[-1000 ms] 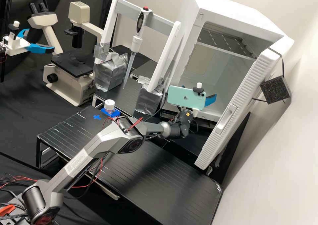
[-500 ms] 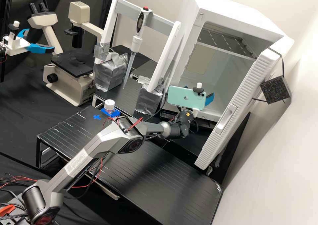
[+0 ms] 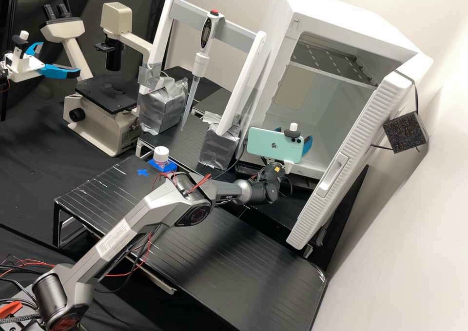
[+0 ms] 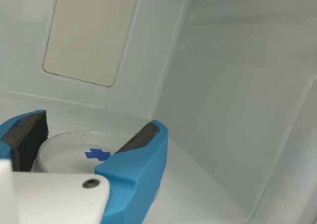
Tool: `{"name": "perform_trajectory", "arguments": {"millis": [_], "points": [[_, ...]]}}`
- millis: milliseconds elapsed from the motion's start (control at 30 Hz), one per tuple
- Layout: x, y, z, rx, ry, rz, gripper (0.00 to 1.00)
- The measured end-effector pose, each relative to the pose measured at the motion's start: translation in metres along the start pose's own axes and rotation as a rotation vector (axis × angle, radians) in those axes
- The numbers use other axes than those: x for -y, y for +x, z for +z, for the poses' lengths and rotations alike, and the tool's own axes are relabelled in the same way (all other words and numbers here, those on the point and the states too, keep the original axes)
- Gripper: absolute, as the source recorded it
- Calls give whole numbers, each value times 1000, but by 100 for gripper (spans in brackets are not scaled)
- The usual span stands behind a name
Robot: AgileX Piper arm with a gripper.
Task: Move the petri dish to the microscope
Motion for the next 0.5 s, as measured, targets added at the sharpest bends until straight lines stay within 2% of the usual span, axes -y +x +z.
{"name": "perform_trajectory", "arguments": {"millis": [100, 133, 500], "points": [[0, 0, 0, 2, 0, -1, 0], [0, 0, 0, 2, 0, -1, 100], [1, 0, 3, 32, 0, -8, 100]]}}
